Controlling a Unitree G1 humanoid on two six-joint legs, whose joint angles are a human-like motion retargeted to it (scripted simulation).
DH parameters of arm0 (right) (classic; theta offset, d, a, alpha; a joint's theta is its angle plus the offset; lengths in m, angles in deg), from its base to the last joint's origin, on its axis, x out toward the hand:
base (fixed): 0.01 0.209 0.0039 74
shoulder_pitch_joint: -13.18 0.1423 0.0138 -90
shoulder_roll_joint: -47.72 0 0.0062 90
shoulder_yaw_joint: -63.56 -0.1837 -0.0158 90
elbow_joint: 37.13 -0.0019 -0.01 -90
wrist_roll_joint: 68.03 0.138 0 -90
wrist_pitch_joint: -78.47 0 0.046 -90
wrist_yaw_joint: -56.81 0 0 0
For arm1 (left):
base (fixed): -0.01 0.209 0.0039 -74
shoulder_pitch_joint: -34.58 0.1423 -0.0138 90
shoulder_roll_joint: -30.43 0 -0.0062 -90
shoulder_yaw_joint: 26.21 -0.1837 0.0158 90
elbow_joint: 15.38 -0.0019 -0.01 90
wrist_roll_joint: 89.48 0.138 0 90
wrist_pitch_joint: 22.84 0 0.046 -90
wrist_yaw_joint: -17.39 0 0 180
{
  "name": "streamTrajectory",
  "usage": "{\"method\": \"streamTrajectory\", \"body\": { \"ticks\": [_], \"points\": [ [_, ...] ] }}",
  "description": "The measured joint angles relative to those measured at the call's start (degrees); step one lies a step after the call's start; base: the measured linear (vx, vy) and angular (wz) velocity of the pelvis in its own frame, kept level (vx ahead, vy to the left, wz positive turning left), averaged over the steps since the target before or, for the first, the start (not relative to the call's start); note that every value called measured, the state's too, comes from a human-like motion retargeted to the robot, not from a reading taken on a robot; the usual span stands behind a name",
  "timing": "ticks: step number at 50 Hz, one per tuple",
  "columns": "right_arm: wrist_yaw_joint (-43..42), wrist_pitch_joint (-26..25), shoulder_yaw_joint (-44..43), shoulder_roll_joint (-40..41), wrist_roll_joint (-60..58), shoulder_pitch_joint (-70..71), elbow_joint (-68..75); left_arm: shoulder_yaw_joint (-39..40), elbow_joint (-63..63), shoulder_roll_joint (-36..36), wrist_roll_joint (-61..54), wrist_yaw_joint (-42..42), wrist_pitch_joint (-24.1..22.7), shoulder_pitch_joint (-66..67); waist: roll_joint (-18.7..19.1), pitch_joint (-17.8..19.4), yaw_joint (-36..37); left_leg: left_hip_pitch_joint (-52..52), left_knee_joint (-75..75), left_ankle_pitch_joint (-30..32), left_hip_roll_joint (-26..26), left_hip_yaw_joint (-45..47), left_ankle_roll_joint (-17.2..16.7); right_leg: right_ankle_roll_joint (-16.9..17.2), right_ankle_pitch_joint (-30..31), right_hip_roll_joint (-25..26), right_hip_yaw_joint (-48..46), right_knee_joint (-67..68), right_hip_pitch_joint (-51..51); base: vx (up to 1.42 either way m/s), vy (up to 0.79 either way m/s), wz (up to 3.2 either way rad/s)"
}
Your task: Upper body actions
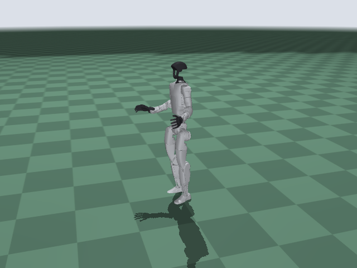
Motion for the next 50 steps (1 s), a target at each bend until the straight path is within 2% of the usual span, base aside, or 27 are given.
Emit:
{"method": "streamTrajectory", "body": {
  "ticks": [4,7,8,10,13,14,15,18,20,23,28,33,37,41,45,48,50],
  "points": [
    [6.0,-5.5,2.4,3.8,-4.5,-0.9,24.2,-5.2,-20.5,5.0,3.1,9.6,5.7,0.3,0.4,1.3,-0.2,0.5,-0.1,0.1,0.2,0.2,0.1,0.0,0.1,0.2,0.2,-0.1,0.5,0.0,0.0,0.0],
    [9.9,-12.1,3.1,5.7,-9.0,-0.6,41.6,-8.8,-38.7,6.2,12.9,14.9,10.2,-0.3,0.8,1.9,-0.2,0.7,-0.2,0.1,0.3,0.3,0.1,0.0,0.1,0.3,0.2,-0.1,0.6,0.0,0.0,0.0],
    [9.0,-14.1,3.3,6.6,-10.2,-0.6,47.5,-10.6,-46.4,6.2,18.2,17.0,12.8,-0.8,0.8,2.0,-0.2,0.6,-0.2,0.1,0.3,0.3,0.1,0.0,0.1,0.3,0.2,-0.2,0.6,0.0,0.0,0.0],
    [5.9,-14.9,3.0,8.2,-10.7,-0.4,57.3,-13.8,-58.7,6.3,27.7,22.7,19.7,-2.2,0.8,1.9,-0.1,0.5,-0.2,0.1,0.2,0.3,0.1,0.1,0.1,0.2,0.2,-0.2,0.5,0.0,0.0,0.0],
    [4.7,-15.2,2.5,10.4,-8.9,-1.0,66.3,-16.3,-68.7,9.2,34.1,27.2,31.3,-2.1,0.7,2.0,-0.1,0.5,-0.2,0.0,0.2,0.4,0.0,0.1,0.1,0.2,0.3,-0.2,0.4,0.0,0.0,0.0],
    [4.9,-15.3,2.5,11.0,-8.3,-1.2,68.1,-16.6,-69.6,10.5,33.3,27.1,32.5,-1.4,0.7,2.1,-0.2,0.6,-0.2,0.0,0.2,0.5,0.0,0.1,0.1,0.2,0.4,-0.2,0.4,0.03,-0.06,-0.11],
    [5.1,-15.4,2.6,11.5,-7.7,-1.3,69.2,-16.6,-69.6,11.8,31.5,26.5,32.6,-0.6,0.7,2.4,-0.4,0.6,-0.2,0.0,0.3,0.6,0.0,0.1,0.1,0.2,0.5,-0.1,0.4,0.03,-0.05,-0.52],
    [6.6,-15.0,3.9,12.8,-7.6,-2.6,69.9,-12.8,-66.5,17.8,21.9,21.6,26.8,4.1,1.6,2.9,2.7,1.5,-0.4,-0.8,1.7,5.1,-0.5,1.1,0.0,-0.2,5.4,1.6,-1.6,0.04,-0.02,-1.11],
    [7.6,-14.7,3.6,12.3,-7.7,-3.0,69.8,-10.9,-66.2,19.8,18.8,20.1,24.0,5.6,1.7,2.6,2.6,1.8,-0.6,-1.2,1.5,5.1,-0.6,1.1,-0.2,-0.3,5.3,1.8,-2.0,0.04,0.0,0.03],
    [10.2,-14.9,1.6,10.9,-5.5,-2.7,69.8,-11.0,-67.5,19.2,16.5,21.0,22.1,6.2,0.5,2.1,-2.9,1.1,-0.6,-0.9,-0.1,-0.7,-0.2,0.5,-0.1,-0.5,-0.8,0.5,-0.6,0.04,0.0,1.42],
    [13.8,-13.8,-6.3,7.3,1.8,0.0,68.7,-14.1,-63.8,15.0,17.8,26.6,23.4,7.5,-0.5,1.6,-1.0,-0.2,-0.2,0.1,0.0,0.2,-0.1,0.3,0.0,-0.3,-0.1,0.0,-0.4,0.02,-0.01,0.05],
    [15.4,-13.9,-18.6,1.3,8.5,5.3,66.9,-18.6,-57.0,11.0,25.1,26.4,20.8,9.0,-1.1,1.2,0.1,-0.7,-0.2,0.1,-0.2,-0.2,0.0,0.3,0.1,-0.5,-0.4,0.1,-0.9,0.0,0.0,0.0],
    [19.3,-15.7,-33.2,-9.2,12.2,11.4,62.9,-20.0,-55.0,9.6,29.5,25.2,20.7,9.2,-2.0,0.3,1.3,-1.4,-0.2,0.1,-0.7,-0.9,0.1,0.6,0.1,-1.1,-1.1,0.1,-1.3,0.0,-0.01,0.12],
    [19.8,-16.1,-39.9,-23.3,23.1,16.0,58.7,-19.7,-55.6,9.8,30.0,28.7,20.8,8.3,-3.0,-1.0,2.3,-2.8,0.2,0.2,-1.4,-2.4,0.1,0.8,-0.1,-1.8,-2.6,0.1,-2.0,-0.02,-0.05,0.36],
    [21.6,-14.0,-37.1,-38.5,32.5,23.6,50.7,-19.2,-56.3,9.6,27.3,30.5,21.3,7.3,-4.3,-2.2,2.9,-4.3,0.5,0.3,-1.9,-3.8,0.0,0.9,-0.2,-2.5,-3.9,0.0,-2.8,-0.06,-0.11,0.29],
    [22.7,-15.5,-28.6,-45.1,30.5,32.2,42.0,-19.4,-57.3,9.7,25.3,29.7,20.9,6.7,-4.4,-2.7,2.6,-4.8,0.5,0.3,-2.0,-3.8,-0.1,0.8,-0.1,-2.6,-3.8,0.0,-3.4,-0.09,-0.05,-0.01],
    [19.0,-15.6,-18.8,-48.3,27.2,40.2,32.8,-19.5,-58.0,9.7,25.3,30.2,20.7,6.4,-4.0,-2.9,2.0,-4.8,0.5,0.2,-1.7,-3.3,-0.2,0.8,0.0,-2.5,-3.2,0.1,-3.8,-0.09,-0.01,-0.22]
  ]
}}
